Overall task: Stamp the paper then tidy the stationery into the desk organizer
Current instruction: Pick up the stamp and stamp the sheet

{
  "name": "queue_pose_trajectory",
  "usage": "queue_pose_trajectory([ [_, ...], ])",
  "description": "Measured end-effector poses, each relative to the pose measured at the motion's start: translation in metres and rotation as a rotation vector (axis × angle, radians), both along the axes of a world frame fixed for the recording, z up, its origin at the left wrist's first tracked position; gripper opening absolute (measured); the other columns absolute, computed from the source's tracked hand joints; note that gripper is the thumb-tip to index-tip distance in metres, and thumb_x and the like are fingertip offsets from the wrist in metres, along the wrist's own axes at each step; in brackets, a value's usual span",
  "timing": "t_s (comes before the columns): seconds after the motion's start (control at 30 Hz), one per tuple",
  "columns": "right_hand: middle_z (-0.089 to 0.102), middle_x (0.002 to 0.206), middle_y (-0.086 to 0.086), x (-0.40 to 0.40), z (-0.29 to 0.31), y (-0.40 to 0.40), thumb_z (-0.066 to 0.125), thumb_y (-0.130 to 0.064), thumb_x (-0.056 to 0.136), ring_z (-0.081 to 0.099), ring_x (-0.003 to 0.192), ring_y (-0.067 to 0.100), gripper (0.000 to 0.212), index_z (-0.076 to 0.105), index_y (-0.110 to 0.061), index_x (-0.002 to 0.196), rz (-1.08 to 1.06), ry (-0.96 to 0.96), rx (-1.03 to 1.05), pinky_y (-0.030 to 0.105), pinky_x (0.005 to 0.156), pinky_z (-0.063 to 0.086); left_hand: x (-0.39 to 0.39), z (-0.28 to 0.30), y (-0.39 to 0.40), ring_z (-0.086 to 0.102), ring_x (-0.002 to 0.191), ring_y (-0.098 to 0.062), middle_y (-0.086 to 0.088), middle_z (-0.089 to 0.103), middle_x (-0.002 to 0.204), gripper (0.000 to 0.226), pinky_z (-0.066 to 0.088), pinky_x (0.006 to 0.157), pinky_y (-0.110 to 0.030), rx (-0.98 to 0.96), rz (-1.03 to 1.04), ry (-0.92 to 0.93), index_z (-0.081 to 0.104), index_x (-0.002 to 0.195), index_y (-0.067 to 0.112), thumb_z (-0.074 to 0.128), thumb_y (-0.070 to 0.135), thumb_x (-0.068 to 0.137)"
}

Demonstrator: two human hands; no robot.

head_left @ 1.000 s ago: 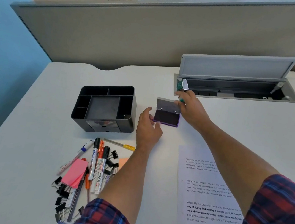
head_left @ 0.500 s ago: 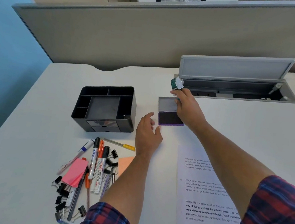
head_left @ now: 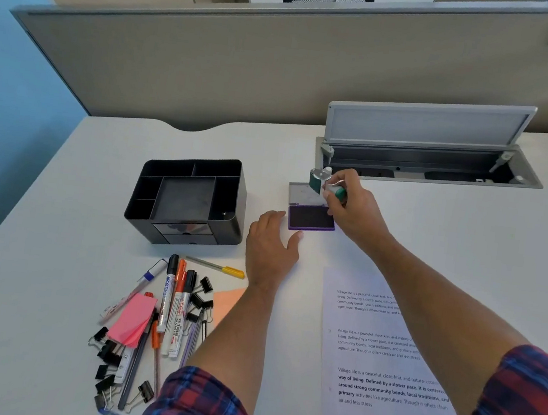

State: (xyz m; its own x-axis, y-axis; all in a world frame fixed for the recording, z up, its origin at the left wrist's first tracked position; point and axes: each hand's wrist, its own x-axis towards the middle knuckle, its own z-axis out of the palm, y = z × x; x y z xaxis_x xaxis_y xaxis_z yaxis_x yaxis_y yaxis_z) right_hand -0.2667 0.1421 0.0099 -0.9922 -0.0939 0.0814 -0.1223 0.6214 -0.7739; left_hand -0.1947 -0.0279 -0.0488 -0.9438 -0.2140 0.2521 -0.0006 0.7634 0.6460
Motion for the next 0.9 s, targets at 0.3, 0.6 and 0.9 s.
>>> queue_pose_trajectory([
  [0.3, 0.062, 0.108, -0.014, 0.010, 0.004, -0.001, 0.065, -0.031, 0.096, 0.062, 0.097, 0.018, 0.015, 0.058, -0.031, 0.109, 0.007, -0.008, -0.075, 0.014, 0.061, 0.055, 0.000, -0.001, 0.001, 0.052, 0.117, -0.019, 0.002, 0.060, 0.129, 0.049, 0.046, 0.098, -0.032, -0.042, 0.000, -0.004, 0.059, 0.128, 0.016, 0.071, 0.041, 0.088],
  [0.6, 0.069, 0.105, -0.006, 0.013, 0.012, -0.002, 0.073, -0.030, 0.091, 0.064, 0.093, 0.019, 0.022, 0.067, -0.027, 0.111, 0.038, -0.005, -0.094, 0.031, 0.074, 0.059, 0.001, -0.001, 0.000, 0.053, 0.115, -0.019, 0.002, 0.061, 0.127, 0.049, 0.044, 0.095, -0.028, -0.055, -0.003, -0.011, 0.059, 0.127, 0.016, 0.069, 0.043, 0.087],
  [0.9, 0.070, 0.109, -0.003, 0.003, 0.017, 0.002, 0.067, -0.025, 0.092, 0.062, 0.090, 0.019, 0.017, 0.059, -0.035, 0.104, 0.141, 0.036, 0.226, 0.032, 0.071, 0.057, 0.001, 0.000, 0.002, 0.054, 0.108, -0.018, 0.002, 0.062, 0.120, 0.044, 0.046, 0.090, -0.030, -0.067, 0.000, 0.024, 0.060, 0.120, 0.016, 0.068, 0.041, 0.086],
])
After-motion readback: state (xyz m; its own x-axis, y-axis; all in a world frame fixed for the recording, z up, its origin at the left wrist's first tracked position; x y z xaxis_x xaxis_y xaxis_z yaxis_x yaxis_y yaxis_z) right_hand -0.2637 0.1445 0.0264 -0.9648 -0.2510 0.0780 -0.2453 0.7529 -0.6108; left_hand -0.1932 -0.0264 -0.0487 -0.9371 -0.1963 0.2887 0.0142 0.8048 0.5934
